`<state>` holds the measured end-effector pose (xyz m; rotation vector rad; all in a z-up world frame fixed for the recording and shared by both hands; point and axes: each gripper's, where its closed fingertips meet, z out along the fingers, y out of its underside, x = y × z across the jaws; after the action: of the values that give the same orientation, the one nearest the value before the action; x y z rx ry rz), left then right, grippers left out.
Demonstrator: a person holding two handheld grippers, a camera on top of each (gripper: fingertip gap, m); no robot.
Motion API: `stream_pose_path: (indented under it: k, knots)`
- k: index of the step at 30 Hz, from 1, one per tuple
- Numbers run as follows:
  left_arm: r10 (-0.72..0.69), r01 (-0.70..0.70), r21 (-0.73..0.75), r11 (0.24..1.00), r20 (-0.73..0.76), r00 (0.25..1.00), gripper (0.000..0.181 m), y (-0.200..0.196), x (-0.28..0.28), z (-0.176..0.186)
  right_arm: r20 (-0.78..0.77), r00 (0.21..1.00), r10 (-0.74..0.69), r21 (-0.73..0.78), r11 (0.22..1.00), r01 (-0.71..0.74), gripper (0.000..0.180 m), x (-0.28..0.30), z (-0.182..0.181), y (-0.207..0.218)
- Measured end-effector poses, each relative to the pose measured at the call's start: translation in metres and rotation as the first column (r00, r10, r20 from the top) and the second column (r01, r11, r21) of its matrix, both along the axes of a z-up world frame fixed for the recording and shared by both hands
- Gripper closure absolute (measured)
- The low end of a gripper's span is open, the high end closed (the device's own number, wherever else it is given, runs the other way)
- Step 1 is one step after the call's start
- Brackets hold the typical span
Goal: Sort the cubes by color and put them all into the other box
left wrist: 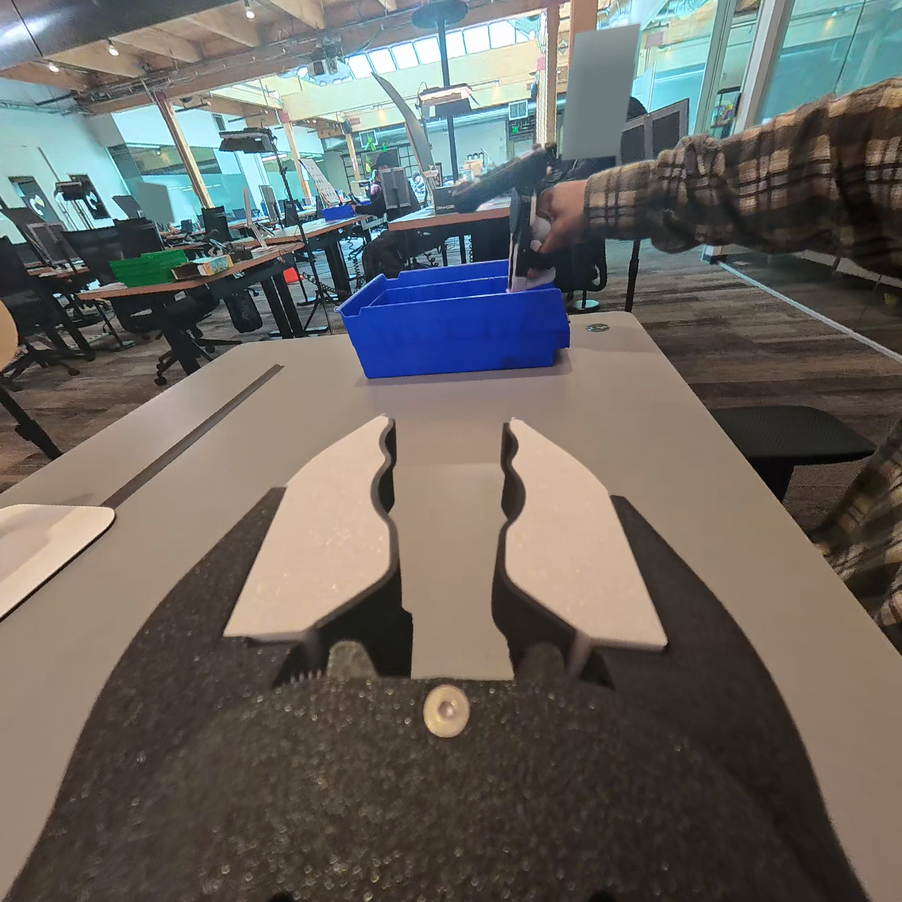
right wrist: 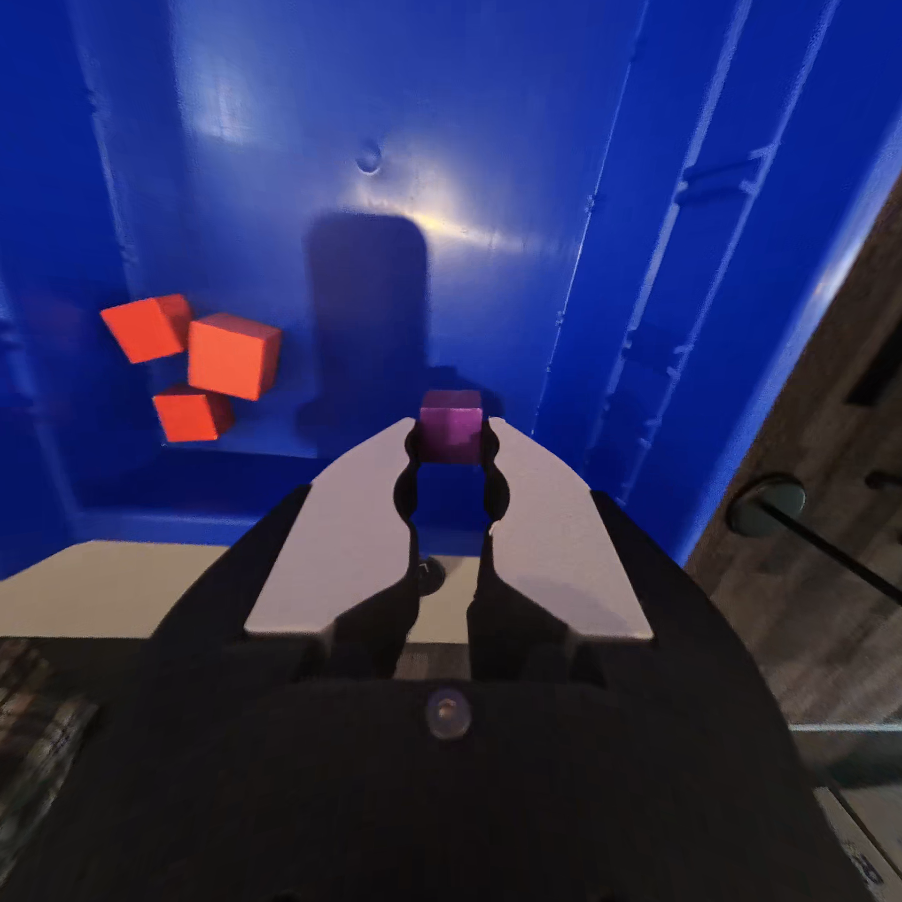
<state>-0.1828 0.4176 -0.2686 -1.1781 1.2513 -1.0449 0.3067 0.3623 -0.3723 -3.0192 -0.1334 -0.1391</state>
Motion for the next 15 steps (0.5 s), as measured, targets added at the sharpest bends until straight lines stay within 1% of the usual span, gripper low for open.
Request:
stream_pose_path:
  k: [5, 12, 15]
  knots:
    - [0.008, -0.007, 0.027, 1.0, -0.034, 0.999, 0.145, 0.001, 0.001, -0.006, 0.011, 0.999, -0.042, -0.028, 0.999, 0.042, 0.157, 0.008, -0.021, 0.005]
    - [0.006, -0.004, 0.036, 0.999, -0.069, 0.998, 0.146, 0.0, 0.003, -0.013, 0.024, 0.996, -0.09, -0.068, 0.993, 0.091, 0.156, 0.015, -0.032, -0.001]
    - [0.009, -0.006, 0.032, 0.999, -0.07, 0.998, 0.145, 0.001, 0.003, -0.014, 0.031, 0.996, -0.089, -0.053, 0.994, 0.09, 0.137, 0.016, -0.026, -0.001]
